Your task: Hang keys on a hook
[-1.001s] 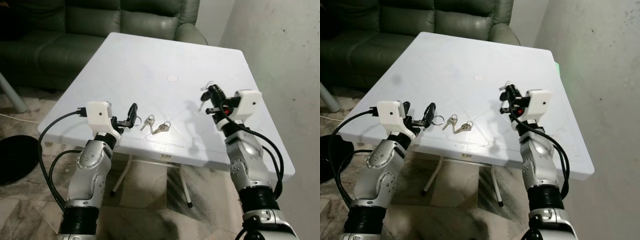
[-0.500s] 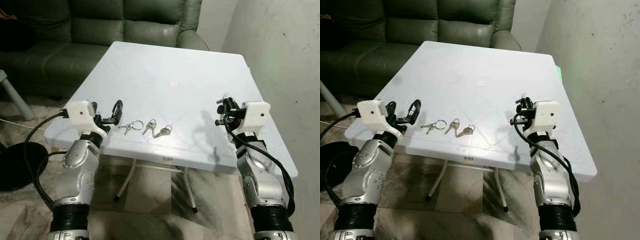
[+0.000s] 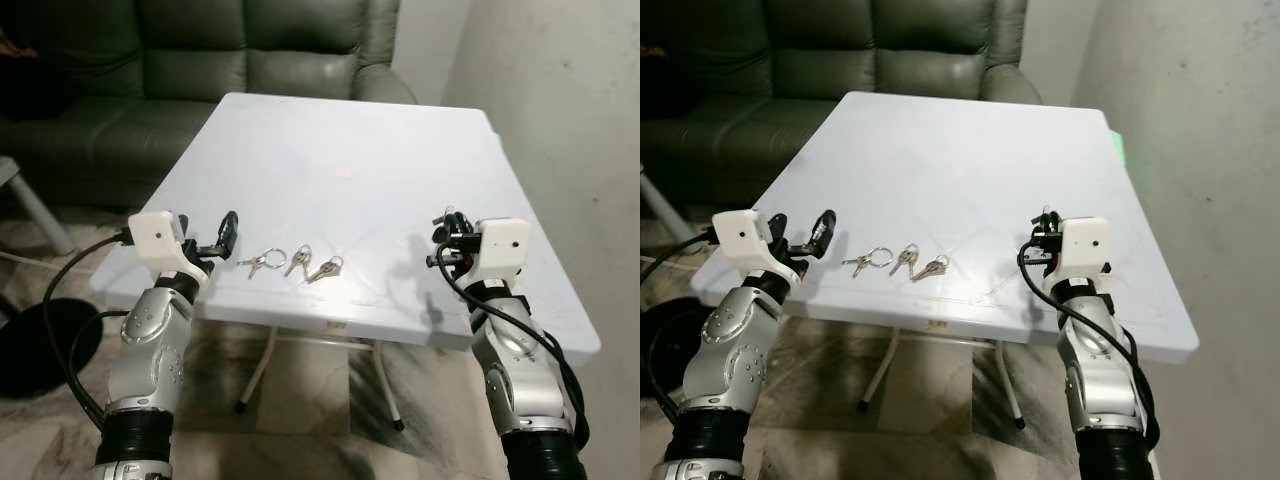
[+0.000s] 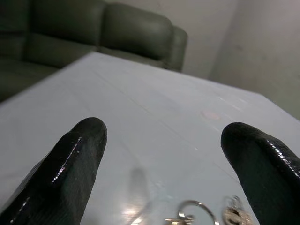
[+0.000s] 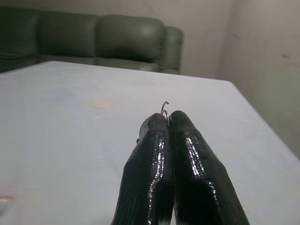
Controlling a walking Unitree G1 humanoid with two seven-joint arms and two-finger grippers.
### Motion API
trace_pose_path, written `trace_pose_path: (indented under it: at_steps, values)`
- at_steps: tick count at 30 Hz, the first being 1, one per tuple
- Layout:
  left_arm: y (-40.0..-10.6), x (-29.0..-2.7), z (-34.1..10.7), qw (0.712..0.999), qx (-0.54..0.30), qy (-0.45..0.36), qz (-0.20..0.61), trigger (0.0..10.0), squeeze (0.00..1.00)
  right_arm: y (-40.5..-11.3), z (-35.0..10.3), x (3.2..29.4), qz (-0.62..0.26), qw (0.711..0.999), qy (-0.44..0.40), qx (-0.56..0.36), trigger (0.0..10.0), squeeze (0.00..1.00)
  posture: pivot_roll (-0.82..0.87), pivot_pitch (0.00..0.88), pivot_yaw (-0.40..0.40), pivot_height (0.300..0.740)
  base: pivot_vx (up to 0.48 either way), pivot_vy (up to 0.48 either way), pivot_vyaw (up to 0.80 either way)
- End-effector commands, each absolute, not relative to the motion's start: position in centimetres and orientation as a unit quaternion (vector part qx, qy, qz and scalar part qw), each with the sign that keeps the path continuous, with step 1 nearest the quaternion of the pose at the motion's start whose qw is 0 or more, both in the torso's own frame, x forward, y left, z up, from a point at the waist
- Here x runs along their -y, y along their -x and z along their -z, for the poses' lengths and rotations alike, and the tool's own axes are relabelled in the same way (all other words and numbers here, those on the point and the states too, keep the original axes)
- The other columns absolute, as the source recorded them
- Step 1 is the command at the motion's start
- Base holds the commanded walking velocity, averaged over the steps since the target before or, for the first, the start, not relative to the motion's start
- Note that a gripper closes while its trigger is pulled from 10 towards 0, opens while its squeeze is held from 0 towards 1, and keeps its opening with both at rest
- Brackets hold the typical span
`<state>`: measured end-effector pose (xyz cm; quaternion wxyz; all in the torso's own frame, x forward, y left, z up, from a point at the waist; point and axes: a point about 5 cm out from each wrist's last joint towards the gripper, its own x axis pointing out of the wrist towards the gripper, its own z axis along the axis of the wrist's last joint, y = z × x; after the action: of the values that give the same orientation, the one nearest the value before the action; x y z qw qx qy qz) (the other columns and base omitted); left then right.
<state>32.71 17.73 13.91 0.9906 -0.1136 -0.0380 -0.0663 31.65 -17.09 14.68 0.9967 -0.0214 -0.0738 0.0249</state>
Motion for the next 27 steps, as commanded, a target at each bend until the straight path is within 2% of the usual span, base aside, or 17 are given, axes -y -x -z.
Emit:
trace_pose_path:
  at_steps: [1, 7, 27]
  values:
    - [-33.1, -17.5, -14.3, 0.991, 0.041, 0.107, 0.072, 10.0, 0.0, -31.7, -14.8, 16.9, -0.023, 0.997, 0.026, 0.073, 10.0, 0.0, -0.06, 0.0, -0.028, 0.74, 0.0, 0.0, -0.77]
    - [-33.6, -18.1, -14.7, 0.989, 0.043, 0.128, 0.055, 10.0, 0.0, -31.8, -15.0, 15.9, -0.035, 0.996, 0.028, 0.074, 10.0, 0.0, -0.05, 0.0, -0.03, 0.74, 0.0, 0.0, -0.78]
    - [-34.4, -18.1, -14.8, 0.992, 0.04, 0.108, 0.059, 10.0, 0.0, -32.2, -15.3, 15.5, -0.036, 0.996, 0.028, 0.08, 10.0, 0.0, -0.05, 0.0, -0.027, 0.74, 0.0, 0.0, -0.78]
